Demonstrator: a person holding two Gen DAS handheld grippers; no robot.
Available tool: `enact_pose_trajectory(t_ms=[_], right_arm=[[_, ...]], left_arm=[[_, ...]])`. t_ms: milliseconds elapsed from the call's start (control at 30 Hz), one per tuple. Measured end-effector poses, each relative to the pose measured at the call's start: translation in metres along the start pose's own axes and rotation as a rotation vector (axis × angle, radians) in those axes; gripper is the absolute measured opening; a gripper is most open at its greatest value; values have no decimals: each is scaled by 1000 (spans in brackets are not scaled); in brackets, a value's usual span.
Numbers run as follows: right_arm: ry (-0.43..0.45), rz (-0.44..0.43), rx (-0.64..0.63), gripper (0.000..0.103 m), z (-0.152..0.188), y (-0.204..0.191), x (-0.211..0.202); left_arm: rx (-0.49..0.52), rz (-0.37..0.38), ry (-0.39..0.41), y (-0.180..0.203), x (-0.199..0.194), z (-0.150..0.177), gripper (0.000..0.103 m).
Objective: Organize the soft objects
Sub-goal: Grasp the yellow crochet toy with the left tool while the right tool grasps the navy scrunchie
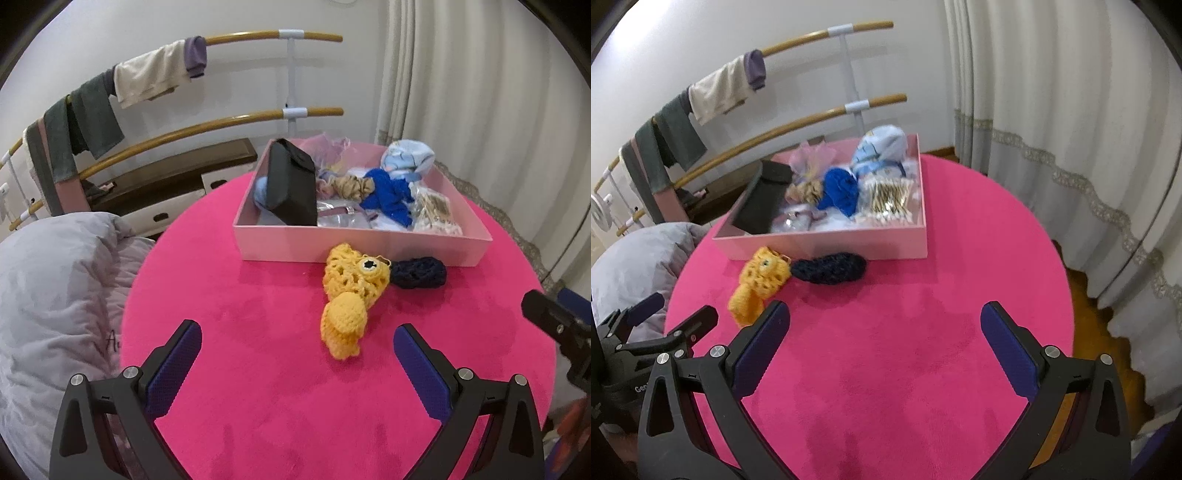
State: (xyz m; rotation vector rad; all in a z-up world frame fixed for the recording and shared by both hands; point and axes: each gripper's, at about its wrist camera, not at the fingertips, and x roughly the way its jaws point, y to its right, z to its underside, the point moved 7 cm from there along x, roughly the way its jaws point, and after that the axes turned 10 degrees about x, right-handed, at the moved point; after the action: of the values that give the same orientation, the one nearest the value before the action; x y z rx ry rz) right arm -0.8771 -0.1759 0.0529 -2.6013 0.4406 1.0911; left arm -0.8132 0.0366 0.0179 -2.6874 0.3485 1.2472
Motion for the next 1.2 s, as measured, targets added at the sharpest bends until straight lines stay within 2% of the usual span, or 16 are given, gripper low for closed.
enact_pose_trajectory(t_ms=[300,400,500,567,600,667,767,1000,1133,1167,1200], right_arm=[[-67,3,9,103,2,6,42],[-86,3,9,103,3,6,52],[-100,-1,4,103,2,4,62],[-112,-11,2,103,1,0,69],[-117,-14,-1,103,1,-3,72],[-125,-24,-11,103,2,-9,78],[-133,-42,-33,103,2,-21,85],[-149,-63,-73,103,6,-49,106],[-146,-13,-121,103,12,-60,119],[-138,3,-129,102,14,-61,120],[-131,13,-132,95,14,-61,119]], left_arm=[[-7,17,-77,7,82,-6,103],[-12,30,-98,6,106,-6,96],[-12,55,-79,4,117,-10,79],[2,57,-70,2,120,-13,60],[0,62,-67,0,120,-13,55],[-6,68,-64,-5,119,-15,35],[-11,77,-63,-12,114,-14,27],[-17,49,-56,-21,105,-9,26],[-23,46,-56,-23,97,-5,26],[-25,46,-57,-24,96,-4,26],[-26,47,-57,-24,94,-3,26]])
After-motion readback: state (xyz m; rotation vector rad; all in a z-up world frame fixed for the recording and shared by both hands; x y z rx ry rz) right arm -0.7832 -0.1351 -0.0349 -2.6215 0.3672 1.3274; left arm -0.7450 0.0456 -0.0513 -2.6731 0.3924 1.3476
